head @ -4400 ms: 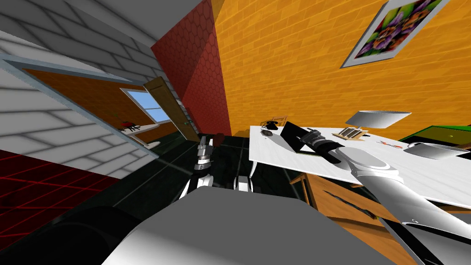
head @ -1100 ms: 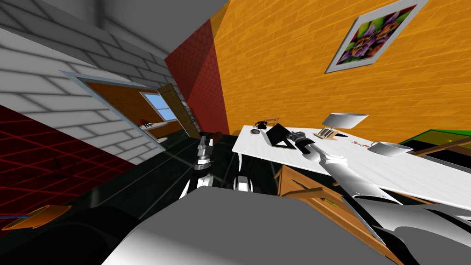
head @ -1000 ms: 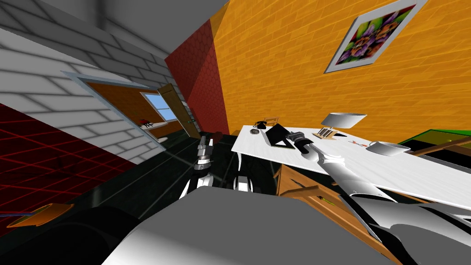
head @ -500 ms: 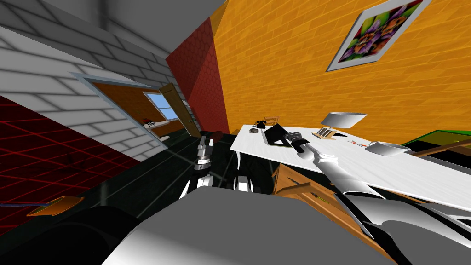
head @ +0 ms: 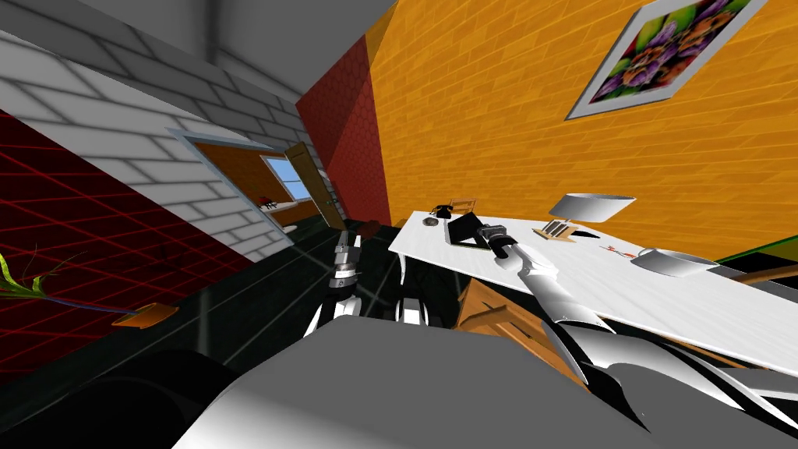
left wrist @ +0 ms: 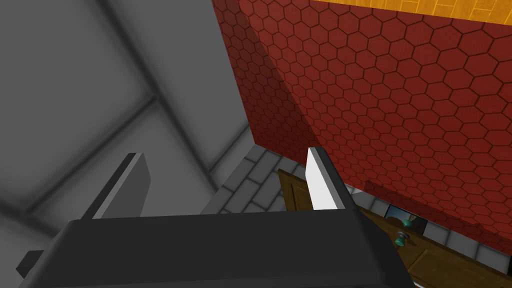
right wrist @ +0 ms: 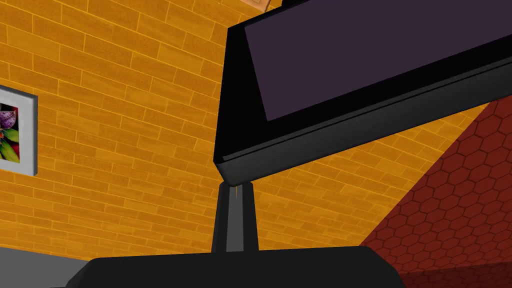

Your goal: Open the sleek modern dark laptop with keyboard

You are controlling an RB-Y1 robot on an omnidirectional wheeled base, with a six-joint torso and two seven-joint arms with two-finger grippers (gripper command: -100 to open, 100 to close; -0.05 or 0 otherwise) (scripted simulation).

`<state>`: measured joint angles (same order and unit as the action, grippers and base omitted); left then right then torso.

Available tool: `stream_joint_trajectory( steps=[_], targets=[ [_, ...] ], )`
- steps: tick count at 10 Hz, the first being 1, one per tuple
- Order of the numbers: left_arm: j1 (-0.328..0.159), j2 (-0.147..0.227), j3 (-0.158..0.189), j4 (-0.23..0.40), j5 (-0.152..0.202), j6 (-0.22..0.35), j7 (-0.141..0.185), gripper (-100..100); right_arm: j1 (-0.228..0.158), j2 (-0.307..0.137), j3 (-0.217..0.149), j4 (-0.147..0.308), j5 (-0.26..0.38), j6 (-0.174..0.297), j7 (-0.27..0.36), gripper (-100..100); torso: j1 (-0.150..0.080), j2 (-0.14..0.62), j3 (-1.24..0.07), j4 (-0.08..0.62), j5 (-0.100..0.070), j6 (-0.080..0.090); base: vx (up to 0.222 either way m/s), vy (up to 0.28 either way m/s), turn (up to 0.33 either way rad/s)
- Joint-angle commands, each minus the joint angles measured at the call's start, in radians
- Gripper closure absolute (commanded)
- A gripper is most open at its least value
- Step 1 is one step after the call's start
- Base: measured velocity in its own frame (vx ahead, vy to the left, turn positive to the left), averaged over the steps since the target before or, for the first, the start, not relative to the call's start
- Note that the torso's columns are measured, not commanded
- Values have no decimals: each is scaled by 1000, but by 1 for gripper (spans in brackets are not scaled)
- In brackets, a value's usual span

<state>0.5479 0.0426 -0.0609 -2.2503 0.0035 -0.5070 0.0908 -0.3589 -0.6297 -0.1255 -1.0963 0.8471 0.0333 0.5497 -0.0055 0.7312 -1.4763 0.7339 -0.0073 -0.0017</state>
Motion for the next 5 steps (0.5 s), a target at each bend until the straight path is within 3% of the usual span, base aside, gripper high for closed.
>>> stream_joint_trajectory(
  steps=[1, 2, 3, 4, 5],
  targets=[
    [0, 0, 0, 0, 0, 0, 0, 0, 3, 75, -67, -7, 7, -4, 28, 100, -3, 0, 1, -1, -3, -1, -55, -33, 181],
    [0, 0, 0, 0, 0, 0, 0, 0, 3, 75, -67, -7, 7, -4, 28, 100, 1, -2, 3, -4, -7, -1, -10, -6, 32],
    [0, 0, 0, 0, 0, 0, 0, 0, 4, 100, -113, -14, 13, -7, 52, 100, 7, -6, 4, -7, -10, -4, -42, -30, 137],
    [0, 0, 0, 0, 0, 0, 0, 0, 4, 114, -119, -14, 13, -7, 52, 100, 10, -7, 5, -9, -13, -8, -45, -33, 149],
    [0, 0, 0, 0, 0, 0, 0, 0, -44, 43, -92, 20, -3, 17, 41, -100, 13, -10, 6, -10, -16, -9, -89, -26, 140]
  ],
)
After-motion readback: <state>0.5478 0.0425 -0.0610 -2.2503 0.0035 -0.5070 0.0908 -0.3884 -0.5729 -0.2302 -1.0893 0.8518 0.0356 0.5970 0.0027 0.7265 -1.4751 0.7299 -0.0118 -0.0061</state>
